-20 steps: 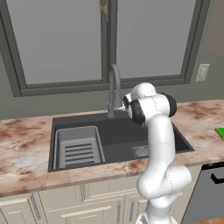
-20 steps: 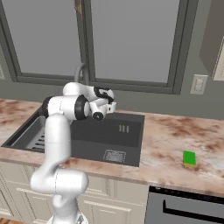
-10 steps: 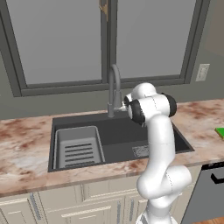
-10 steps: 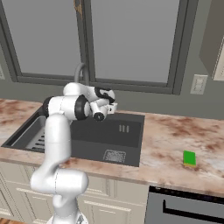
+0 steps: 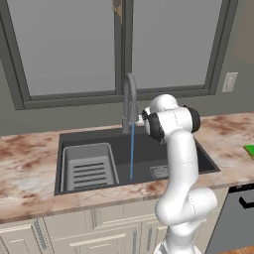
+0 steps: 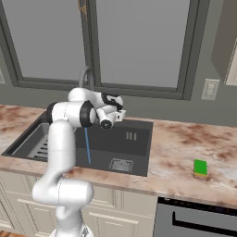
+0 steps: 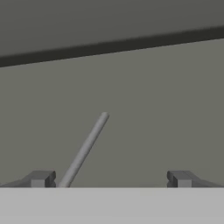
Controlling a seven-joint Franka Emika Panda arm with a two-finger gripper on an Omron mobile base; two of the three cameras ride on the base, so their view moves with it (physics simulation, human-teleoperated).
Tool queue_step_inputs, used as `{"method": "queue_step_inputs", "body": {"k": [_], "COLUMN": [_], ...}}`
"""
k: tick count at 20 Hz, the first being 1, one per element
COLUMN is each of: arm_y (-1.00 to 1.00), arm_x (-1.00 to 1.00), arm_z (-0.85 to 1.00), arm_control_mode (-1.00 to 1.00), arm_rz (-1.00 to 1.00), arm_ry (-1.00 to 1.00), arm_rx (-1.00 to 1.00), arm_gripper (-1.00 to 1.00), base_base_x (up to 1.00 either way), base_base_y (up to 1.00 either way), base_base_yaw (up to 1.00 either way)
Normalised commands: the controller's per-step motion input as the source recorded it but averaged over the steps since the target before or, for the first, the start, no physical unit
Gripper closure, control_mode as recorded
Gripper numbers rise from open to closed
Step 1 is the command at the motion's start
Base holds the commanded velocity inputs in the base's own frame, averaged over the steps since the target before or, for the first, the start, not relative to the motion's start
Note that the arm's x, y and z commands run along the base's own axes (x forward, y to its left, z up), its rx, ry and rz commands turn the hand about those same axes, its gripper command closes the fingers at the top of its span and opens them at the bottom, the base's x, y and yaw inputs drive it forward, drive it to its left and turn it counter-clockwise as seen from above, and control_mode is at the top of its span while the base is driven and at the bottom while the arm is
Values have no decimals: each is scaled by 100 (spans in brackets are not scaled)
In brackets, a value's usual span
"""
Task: Soak the sponge with water for a few seconds and then drop it inside the sink.
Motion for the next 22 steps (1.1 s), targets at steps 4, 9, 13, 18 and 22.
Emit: {"method": "queue_step_inputs", "body": {"k": [4,9,13,18,22], "arm_y": [-67,-46,-33,-32,-24], "arm_x": [-9,-1,0,0,-18], "arm_z": [-49,1,19,22,34], "arm_control_mode": [-100,-100,-100,-100,-100], "arm_rz": [-3,0,0,0,0], "arm_ry": [0,0,0,0,2], "arm_rx": [0,4,11,12,12], "arm_gripper": [-100,-100,-100,-100,-100], "base_base_x": [0,0,0,0,0], "base_base_y": [0,0,0,0,0], "base_base_yaw": [0,0,0,0,0]}}
